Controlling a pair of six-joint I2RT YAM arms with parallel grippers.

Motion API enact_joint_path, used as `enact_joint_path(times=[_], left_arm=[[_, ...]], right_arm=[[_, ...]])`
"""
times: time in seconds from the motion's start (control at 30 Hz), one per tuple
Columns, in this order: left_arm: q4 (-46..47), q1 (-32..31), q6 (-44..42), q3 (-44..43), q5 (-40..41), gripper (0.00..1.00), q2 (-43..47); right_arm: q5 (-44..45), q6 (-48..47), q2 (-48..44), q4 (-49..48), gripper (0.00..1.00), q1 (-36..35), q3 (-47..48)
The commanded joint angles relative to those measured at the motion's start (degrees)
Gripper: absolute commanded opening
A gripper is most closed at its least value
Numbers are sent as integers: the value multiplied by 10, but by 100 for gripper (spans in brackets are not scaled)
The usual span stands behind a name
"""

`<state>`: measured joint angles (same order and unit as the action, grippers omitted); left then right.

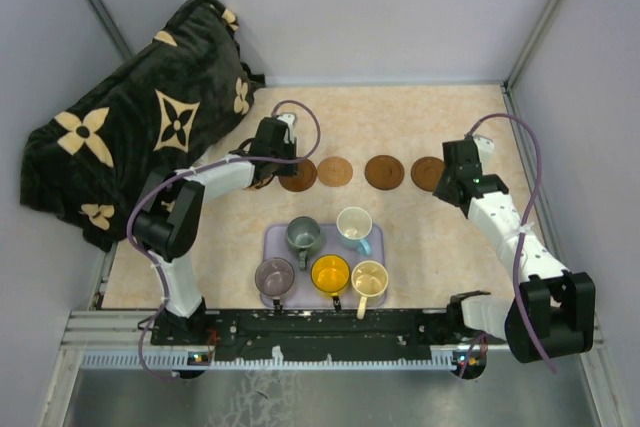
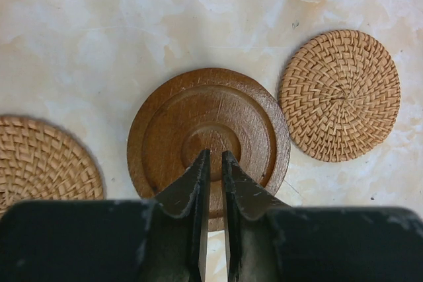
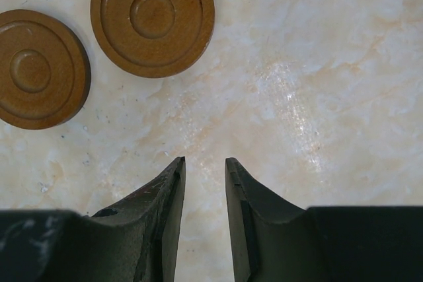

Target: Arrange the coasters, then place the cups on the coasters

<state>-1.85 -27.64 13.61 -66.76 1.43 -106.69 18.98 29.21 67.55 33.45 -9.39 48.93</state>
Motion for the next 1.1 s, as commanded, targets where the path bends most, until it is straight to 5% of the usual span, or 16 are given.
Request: enact_joint_path(times=[0.0,1.07], left_arm=[[-9,-8,-8,-27,-18,18,-21],[-42,-8,-7,-31,38,18,-48]], right_arm=[[6,4,-12,-18,32,-4,22],[2,7,-6,-21,32,-4,20]])
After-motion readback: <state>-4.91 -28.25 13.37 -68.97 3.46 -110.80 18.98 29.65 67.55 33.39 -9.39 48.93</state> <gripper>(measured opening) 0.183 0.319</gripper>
